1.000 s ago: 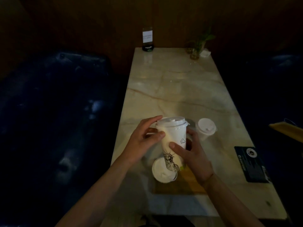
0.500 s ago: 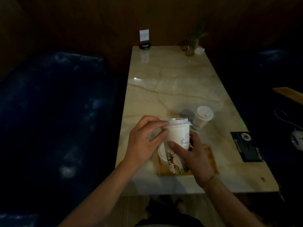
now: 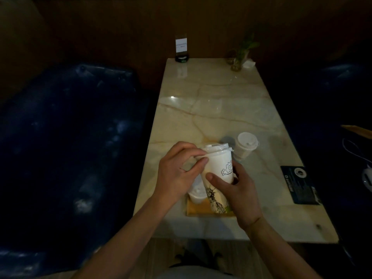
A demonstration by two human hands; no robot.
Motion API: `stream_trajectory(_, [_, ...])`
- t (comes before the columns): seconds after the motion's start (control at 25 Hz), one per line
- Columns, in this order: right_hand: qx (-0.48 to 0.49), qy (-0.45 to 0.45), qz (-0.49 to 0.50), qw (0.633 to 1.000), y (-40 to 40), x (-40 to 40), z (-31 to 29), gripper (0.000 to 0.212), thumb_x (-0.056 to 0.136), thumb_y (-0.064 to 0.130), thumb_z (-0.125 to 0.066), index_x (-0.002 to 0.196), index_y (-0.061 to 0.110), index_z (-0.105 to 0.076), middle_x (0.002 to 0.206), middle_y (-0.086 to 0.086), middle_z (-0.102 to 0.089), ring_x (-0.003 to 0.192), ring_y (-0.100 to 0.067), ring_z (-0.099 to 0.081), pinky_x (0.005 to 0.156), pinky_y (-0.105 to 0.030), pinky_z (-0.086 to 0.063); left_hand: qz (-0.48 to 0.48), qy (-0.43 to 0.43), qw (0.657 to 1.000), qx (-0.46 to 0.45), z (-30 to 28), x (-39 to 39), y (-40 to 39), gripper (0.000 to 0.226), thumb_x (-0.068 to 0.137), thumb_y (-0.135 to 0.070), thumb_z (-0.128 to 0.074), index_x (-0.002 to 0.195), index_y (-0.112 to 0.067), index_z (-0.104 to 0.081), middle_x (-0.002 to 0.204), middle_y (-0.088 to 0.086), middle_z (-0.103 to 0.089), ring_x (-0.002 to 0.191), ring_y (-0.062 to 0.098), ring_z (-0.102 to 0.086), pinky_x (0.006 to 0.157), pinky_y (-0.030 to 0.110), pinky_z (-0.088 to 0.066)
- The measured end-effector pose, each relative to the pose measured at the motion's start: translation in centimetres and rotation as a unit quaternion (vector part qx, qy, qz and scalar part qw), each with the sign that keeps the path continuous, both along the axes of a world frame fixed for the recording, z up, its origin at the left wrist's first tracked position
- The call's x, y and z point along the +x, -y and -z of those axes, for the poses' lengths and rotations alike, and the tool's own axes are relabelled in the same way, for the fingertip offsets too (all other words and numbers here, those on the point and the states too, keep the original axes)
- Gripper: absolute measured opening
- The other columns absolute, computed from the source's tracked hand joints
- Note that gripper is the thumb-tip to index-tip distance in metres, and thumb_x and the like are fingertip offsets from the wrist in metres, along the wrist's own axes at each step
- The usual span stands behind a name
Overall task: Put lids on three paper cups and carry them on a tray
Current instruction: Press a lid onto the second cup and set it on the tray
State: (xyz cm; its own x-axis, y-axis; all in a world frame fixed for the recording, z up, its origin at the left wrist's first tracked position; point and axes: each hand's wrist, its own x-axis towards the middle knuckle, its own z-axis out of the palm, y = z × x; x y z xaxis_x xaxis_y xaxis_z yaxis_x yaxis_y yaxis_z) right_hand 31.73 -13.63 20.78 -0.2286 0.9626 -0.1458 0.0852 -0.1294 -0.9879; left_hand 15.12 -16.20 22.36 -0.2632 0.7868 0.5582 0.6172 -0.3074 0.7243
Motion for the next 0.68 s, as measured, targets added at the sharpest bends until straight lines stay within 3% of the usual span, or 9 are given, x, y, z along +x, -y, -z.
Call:
stream_trajectory(0.2, [0.008,0.002,-0.003,1.000,-1.0,1.1,-0.1,0.053,0.071,0.025,-0.084,0.121,0.020,-0.064,0.103,0.000,-0.076,0.089,-0.015,-0.073,0.075,-0.036,-0.062,0.011,0.000,1.000,-0.027,-0.6,1.2,-0.5,0.011,0.084,-0.018,-0.075,0.094,-0.014,-0.073,0.096,-0.006,-0.063,0.091,0.010,-0.063,0.082,0.023,-0.053])
stream_trajectory(0.28, [-0.008,-0.021,-0.016,1.000,-1.4,1.7,-0.2,0.047,0.073,0.023,-0.083,0.117,0.020,-0.067,0.101,-0.003,-0.077,0.088,-0.019,-0.075,0.074,-0.039,-0.062,0.025,-0.012,0.999,-0.029,-0.8,1.3,-0.7,0.012,0.085,-0.018,-0.075,0.096,-0.014,-0.073,0.098,-0.006,-0.063,0.091,0.008,-0.063,0.082,0.021,-0.053])
stream_trajectory(0.4, [-0.065,-0.090,-0.047,0.993,-1.9,2.6,-0.4,0.046,0.069,0.026,-0.085,0.112,0.020,-0.069,0.102,-0.010,-0.077,0.091,-0.031,-0.074,0.077,-0.049,-0.061,0.038,0.005,0.999,-0.013,-1.1,1.3,-1.2,0.013,0.084,-0.020,-0.075,0.096,-0.015,-0.074,0.097,-0.007,-0.063,0.090,0.003,-0.063,0.081,0.016,-0.051])
stream_trajectory(0.68, [-0.187,-0.172,-0.107,0.961,-2.8,3.5,-1.2,0.051,0.069,0.029,-0.076,0.113,0.006,-0.069,0.102,-0.024,-0.075,0.082,-0.031,-0.074,0.064,-0.035,-0.060,0.055,0.046,0.997,0.000,-1.1,1.5,-1.9,0.012,0.085,-0.021,-0.073,0.096,-0.016,-0.073,0.097,-0.006,-0.065,0.092,0.012,-0.066,0.081,0.019,-0.052])
